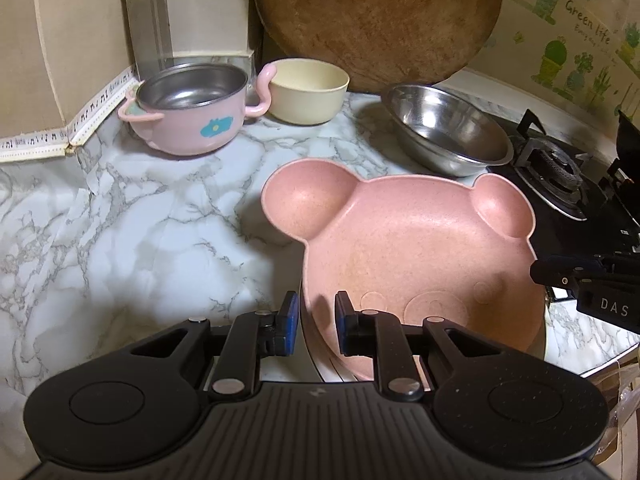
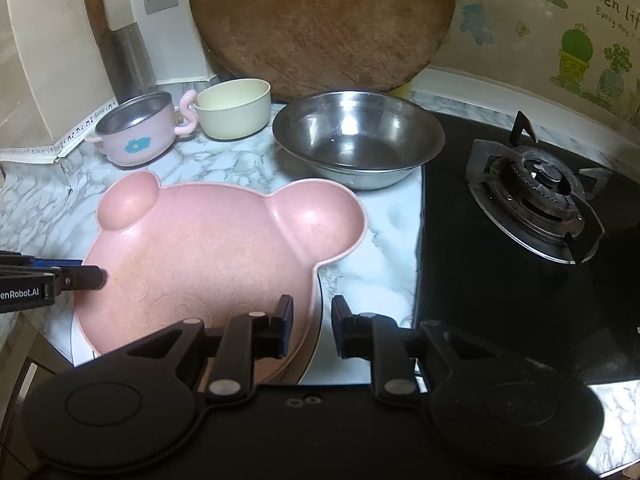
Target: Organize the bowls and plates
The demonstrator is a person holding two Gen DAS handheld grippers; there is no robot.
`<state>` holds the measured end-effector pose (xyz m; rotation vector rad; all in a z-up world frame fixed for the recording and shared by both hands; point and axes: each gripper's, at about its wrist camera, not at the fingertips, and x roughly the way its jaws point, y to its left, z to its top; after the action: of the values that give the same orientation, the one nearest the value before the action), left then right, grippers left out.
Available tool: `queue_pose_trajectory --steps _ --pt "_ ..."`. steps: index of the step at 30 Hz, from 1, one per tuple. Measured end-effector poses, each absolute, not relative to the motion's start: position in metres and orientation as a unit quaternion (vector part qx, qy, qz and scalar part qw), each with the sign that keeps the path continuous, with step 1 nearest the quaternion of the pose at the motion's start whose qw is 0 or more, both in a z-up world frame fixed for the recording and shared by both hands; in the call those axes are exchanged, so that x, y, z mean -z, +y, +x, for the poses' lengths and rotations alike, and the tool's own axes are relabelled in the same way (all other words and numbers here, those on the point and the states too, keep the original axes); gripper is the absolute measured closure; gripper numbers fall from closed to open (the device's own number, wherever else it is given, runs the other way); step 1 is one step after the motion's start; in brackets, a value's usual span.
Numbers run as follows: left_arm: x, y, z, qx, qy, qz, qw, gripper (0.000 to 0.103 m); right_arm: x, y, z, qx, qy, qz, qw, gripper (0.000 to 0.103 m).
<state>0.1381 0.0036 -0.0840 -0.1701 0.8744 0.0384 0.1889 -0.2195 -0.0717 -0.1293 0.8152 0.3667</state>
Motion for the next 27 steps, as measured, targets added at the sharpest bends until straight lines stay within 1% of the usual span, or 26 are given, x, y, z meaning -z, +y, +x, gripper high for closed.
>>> queue_pose_trajectory --steps 5,8,9,10,11,12,13,17,18,19,21,27 --pt "0.075 0.003 0.13 -0.015 0.409 -0.076 0.909 0.082 0.063 -0.216 0.18 -0.178 0.374 -0.061 0.908 0.083" --pt "0.068 0.004 0.125 -0.013 0.397 -0.073 0.915 0.074 0.056 -0.215 0.174 -0.181 0.359 -0.058 0.914 0.082" --pt "0.065 0.004 0.123 -0.012 0.393 -0.072 0.917 0.069 0.054 -0.214 0.172 -0.183 0.356 -0.055 0.915 0.082" --pt "0.063 0.004 0.121 -0.012 0.388 -0.07 0.919 0.061 0.052 -0.213 0.17 -0.186 0.351 -0.053 0.916 0.082" --pt "0.06 0.005 0.118 -0.013 0.382 -0.067 0.922 0.057 0.05 -0.212 0.168 -0.187 0.347 -0.052 0.918 0.082" --pt "0.057 0.006 0.116 -0.013 0.376 -0.066 0.924 0.049 0.048 -0.211 0.166 -0.187 0.343 -0.05 0.919 0.082" --pt "0.054 0.007 0.114 -0.012 0.371 -0.065 0.926 0.045 0.045 -0.21 0.164 -0.189 0.339 -0.047 0.92 0.081" --pt "0.043 0.012 0.105 -0.01 0.355 -0.06 0.933 0.044 0.037 -0.205 0.155 -0.192 0.324 -0.041 0.925 0.08" --pt "0.039 0.013 0.102 -0.009 0.351 -0.059 0.935 0.041 0.034 -0.204 0.152 -0.194 0.32 -0.036 0.927 0.08" --pt "0.037 0.015 0.1 -0.008 0.346 -0.058 0.936 0.036 0.032 -0.203 0.15 -0.195 0.315 -0.033 0.928 0.079" --pt "0.031 0.018 0.094 -0.008 0.334 -0.055 0.941 0.033 0.027 -0.202 0.144 -0.198 0.302 -0.025 0.932 0.078" --pt "0.017 0.028 0.083 -0.001 0.313 -0.057 0.948 0.032 0.013 -0.195 0.131 -0.209 0.268 -0.003 0.94 0.076"
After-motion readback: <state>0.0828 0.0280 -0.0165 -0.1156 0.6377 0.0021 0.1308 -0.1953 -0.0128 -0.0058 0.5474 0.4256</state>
